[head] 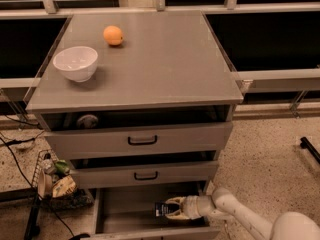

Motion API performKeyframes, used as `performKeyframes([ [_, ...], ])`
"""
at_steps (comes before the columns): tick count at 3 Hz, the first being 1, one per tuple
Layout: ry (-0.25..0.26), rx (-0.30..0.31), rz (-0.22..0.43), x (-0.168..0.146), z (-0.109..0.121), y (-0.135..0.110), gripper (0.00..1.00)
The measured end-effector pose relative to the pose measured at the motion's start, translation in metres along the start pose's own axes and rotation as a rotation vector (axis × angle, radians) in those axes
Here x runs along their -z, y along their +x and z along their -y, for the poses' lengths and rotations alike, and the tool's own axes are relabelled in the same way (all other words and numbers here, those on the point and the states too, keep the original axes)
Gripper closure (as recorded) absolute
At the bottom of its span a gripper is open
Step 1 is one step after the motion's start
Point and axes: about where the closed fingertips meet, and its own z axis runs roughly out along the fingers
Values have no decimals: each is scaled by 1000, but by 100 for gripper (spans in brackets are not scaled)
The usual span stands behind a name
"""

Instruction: Place rxbar blueberry into bottom drawer

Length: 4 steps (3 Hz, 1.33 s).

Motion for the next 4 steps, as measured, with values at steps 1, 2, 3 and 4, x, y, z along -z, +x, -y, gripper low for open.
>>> performKeyframes([
  [1,26,10,-25,-15,10,18,100],
  [2,40,22,-45,-23,15,23,100],
  [3,39,31,-78,-34,20,24,100],
  [4,35,27,-94,-42,24,27,100],
])
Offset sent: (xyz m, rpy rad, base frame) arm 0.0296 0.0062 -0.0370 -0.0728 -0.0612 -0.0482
